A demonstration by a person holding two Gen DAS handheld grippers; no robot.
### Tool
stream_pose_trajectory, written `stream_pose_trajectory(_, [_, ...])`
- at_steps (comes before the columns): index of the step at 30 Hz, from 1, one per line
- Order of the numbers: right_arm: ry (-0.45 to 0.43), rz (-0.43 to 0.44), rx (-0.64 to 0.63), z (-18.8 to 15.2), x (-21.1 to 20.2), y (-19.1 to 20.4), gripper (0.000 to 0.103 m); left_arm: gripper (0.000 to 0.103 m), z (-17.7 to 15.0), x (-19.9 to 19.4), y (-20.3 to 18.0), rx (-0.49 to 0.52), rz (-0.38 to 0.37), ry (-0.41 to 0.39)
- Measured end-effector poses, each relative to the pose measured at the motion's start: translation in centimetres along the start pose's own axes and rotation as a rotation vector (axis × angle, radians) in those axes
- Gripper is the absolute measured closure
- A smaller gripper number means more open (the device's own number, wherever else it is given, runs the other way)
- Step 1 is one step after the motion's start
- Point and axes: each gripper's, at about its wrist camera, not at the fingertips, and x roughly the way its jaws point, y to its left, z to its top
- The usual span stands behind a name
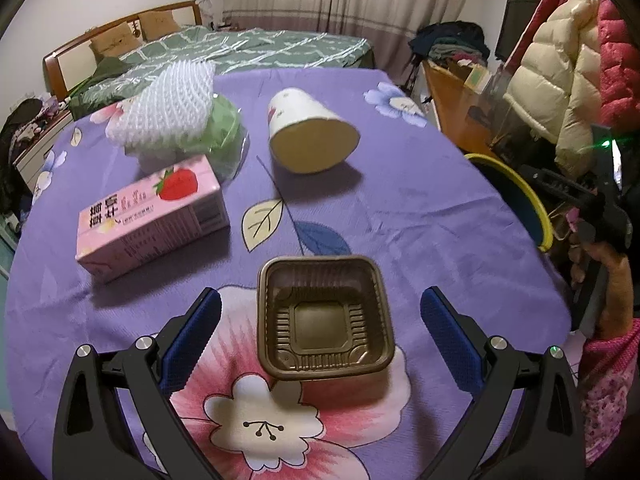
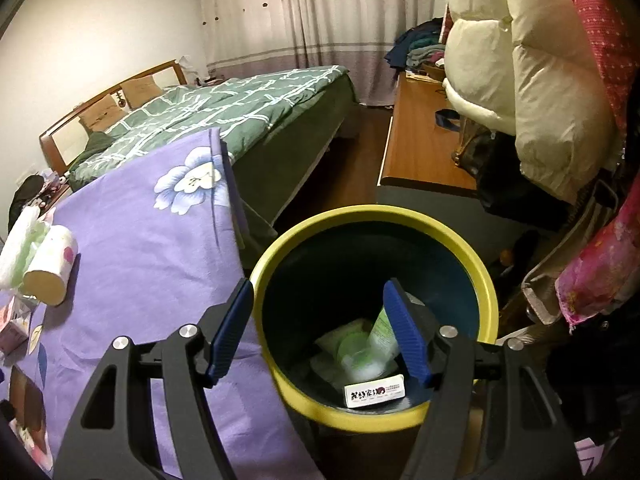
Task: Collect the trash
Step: 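Drop the bottle into the bin with the right tool while the left tool grasps the brown tray, then carry the brown plastic tray over the bin and open the left tool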
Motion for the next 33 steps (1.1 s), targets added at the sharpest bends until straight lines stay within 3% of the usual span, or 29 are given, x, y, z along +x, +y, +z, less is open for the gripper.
stream_pose_trajectory(11, [0.016,0.028,-0.016,-0.5,0.1,0.9,0.039,0.005,-0.4,2.8,0.0,0.006,0.026,0.061])
stream_pose_trajectory(17, [0.013,0.04,-0.011,-0.7,-0.5,0.5,0.039,0.03,-0.1,3.0,-0.2,0.01,0.025,0.05])
stream_pose_trajectory(21, [0.004,0.041,-0.009,-0.9,-1.1,0.1,0.039,0.033,0.4,3.1,-0.9,0.019,0.01,0.049])
stream_pose_trajectory(28, [-0.011,0.017,0.008,-1.3,-2.0,-1.6,0.039,0.033,2.4,3.1,-4.4,0.089,-0.033,0.031])
stream_pose_trajectory(33, [-0.018,-0.005,0.038,-1.9,-2.8,-3.8,0.039,0.033,4.6,3.8,-8.9,0.185,-0.079,0.019])
